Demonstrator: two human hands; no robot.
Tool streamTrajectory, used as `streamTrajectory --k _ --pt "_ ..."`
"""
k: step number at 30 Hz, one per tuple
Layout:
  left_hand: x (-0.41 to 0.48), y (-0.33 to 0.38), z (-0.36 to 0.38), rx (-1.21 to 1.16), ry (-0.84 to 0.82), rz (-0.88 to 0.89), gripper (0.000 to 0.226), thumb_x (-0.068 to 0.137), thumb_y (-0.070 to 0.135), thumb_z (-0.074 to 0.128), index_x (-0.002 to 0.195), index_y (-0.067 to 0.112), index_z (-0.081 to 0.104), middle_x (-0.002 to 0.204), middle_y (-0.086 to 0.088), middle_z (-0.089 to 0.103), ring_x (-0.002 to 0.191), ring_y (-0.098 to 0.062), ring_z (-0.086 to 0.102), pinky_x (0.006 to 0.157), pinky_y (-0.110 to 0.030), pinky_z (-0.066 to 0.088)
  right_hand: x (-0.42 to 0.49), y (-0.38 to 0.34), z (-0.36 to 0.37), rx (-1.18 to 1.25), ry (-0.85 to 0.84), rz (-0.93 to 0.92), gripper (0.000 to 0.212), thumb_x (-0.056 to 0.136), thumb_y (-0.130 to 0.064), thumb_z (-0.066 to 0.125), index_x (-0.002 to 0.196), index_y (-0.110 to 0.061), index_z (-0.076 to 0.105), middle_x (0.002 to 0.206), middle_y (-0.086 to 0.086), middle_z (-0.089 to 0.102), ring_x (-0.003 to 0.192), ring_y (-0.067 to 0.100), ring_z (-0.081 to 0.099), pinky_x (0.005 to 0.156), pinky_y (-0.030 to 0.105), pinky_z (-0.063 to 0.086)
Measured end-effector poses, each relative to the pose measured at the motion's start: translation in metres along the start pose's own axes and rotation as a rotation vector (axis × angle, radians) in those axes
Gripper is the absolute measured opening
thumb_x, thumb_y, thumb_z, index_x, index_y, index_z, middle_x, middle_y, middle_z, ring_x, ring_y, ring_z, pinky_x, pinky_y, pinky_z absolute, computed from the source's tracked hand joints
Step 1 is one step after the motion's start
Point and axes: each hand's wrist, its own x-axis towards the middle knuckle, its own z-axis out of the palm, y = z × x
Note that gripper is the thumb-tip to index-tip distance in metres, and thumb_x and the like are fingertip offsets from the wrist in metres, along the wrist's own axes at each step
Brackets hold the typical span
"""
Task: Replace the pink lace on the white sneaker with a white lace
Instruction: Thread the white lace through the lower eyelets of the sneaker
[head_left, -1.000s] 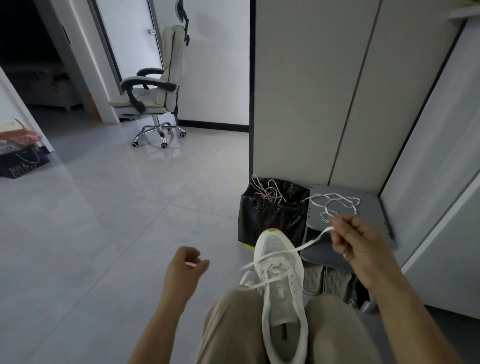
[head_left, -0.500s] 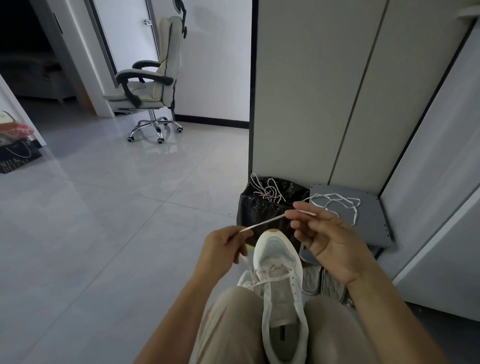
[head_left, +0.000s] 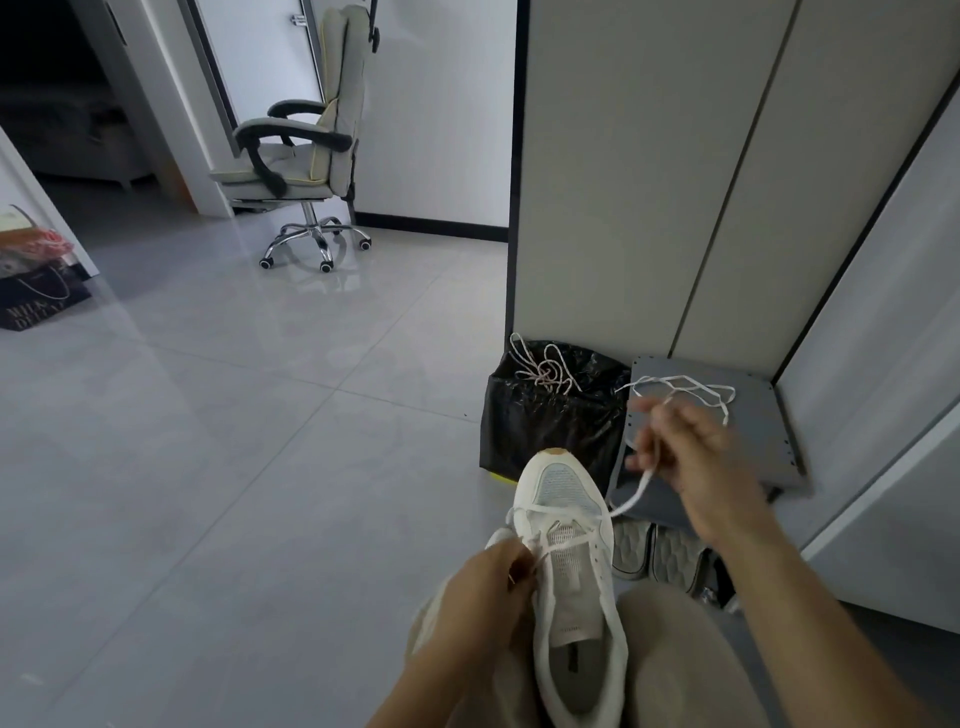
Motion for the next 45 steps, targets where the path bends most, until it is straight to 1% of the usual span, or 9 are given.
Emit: streamTrajectory --k 6,10,13,16,20,25,33,38,45 --pt "0.036 0.04 -0.05 -0.049 0.261 0.267 0.006 0.088 0.011 0.057 0.09 0.011 0.063 0.081 0.011 0.049 0.068 -0.003 0.047 0.063 -0.013 0.037 -0.017 0.019 0.012 -0.259 -0.036 0.009 0.017 0.093 -0.009 0.05 0.102 -0.023 0.055 0.065 0.002 0.063 0.047 0.007 0.051 0.051 0.016 0.046" --pt "0.066 0.089 -0.055 -0.088 0.017 0.52 0.025 0.084 -0.001 0.057 0.107 0.007 0.062 0.109 -0.003 0.057 0.092 -0.015 0.059 0.08 -0.02 0.047 -0.009 0.0 0.003 -0.187 0.197 -0.14 0.008 0.091 -0.01 0.053 0.088 -0.017 0.056 0.069 0.001 0.065 0.05 0.005 0.053 0.053 0.014 0.047" --pt "0.071 0.092 -0.049 -0.194 0.016 0.426 0.03 0.087 -0.002 0.052 0.116 0.008 0.058 0.117 -0.005 0.054 0.098 -0.018 0.06 0.088 -0.03 0.049 -0.007 -0.009 -0.004 -0.205 0.192 -0.245 0.011 0.09 -0.01 0.055 0.086 -0.019 0.058 0.072 -0.004 0.066 0.055 0.004 0.056 0.057 0.011 0.047" --pt "0.054 0.059 -0.048 -0.185 0.264 0.148 0.009 0.087 0.012 0.058 0.086 0.021 0.056 0.088 0.008 0.05 0.072 -0.004 0.049 0.069 -0.021 0.042 -0.016 0.003 0.007 -0.374 0.006 -0.257 0.017 0.087 -0.007 0.06 0.081 -0.023 0.059 0.076 -0.003 0.061 0.064 0.003 0.057 0.059 0.009 0.045" --pt "0.002 0.029 -0.014 -0.181 0.115 -0.073 0.035 0.074 0.041 0.072 0.075 0.03 0.038 0.078 0.011 0.046 0.065 -0.004 0.044 0.056 -0.017 0.032 -0.031 0.05 0.028 -0.761 -0.267 -0.294 0.009 0.084 -0.016 0.065 0.081 -0.023 0.061 0.086 -0.015 0.053 0.084 0.005 0.053 0.069 0.011 0.041" --pt "-0.007 0.019 0.006 -0.307 0.191 -0.156 0.012 0.084 0.036 0.062 0.078 0.039 0.052 0.079 0.018 0.063 0.075 0.003 0.059 0.071 -0.015 0.047 -0.04 0.084 0.032 -0.915 -0.211 -0.325 0.007 0.082 -0.024 0.064 0.08 -0.018 0.064 0.086 -0.014 0.05 0.08 0.006 0.053 0.068 0.025 0.046" --pt "-0.012 0.01 0.009 -0.59 0.225 -0.107 0.034 0.087 -0.001 0.053 0.1 0.027 0.069 0.08 0.039 0.063 0.085 0.013 0.06 0.074 -0.005 0.042 -0.039 0.088 0.041 -1.014 -0.132 -0.424 0.019 0.077 -0.036 0.054 0.07 -0.02 0.062 0.075 -0.009 0.056 0.064 0.01 0.057 0.056 0.025 0.049" --pt "-0.015 0.01 0.014 -0.7 0.283 -0.09 0.039 0.086 -0.004 0.055 0.091 0.033 0.068 0.088 0.026 0.069 0.086 0.007 0.064 0.076 -0.009 0.046 -0.041 0.085 0.046 -1.225 -0.125 -0.548 0.025 0.06 -0.02 0.084 0.062 -0.019 0.059 0.065 -0.005 0.056 0.055 0.013 0.057 0.049 0.028 0.05" --pt "-0.018 0.013 0.013 -0.746 0.316 -0.071 0.038 0.086 -0.002 0.058 0.087 0.035 0.066 0.082 0.028 0.069 0.082 0.007 0.064 0.072 -0.007 0.046 -0.04 0.094 0.044 -1.149 -0.101 -0.576 0.024 0.077 -0.035 0.043 0.065 -0.021 0.057 0.068 -0.008 0.054 0.066 0.009 0.049 0.065 0.022 0.038"
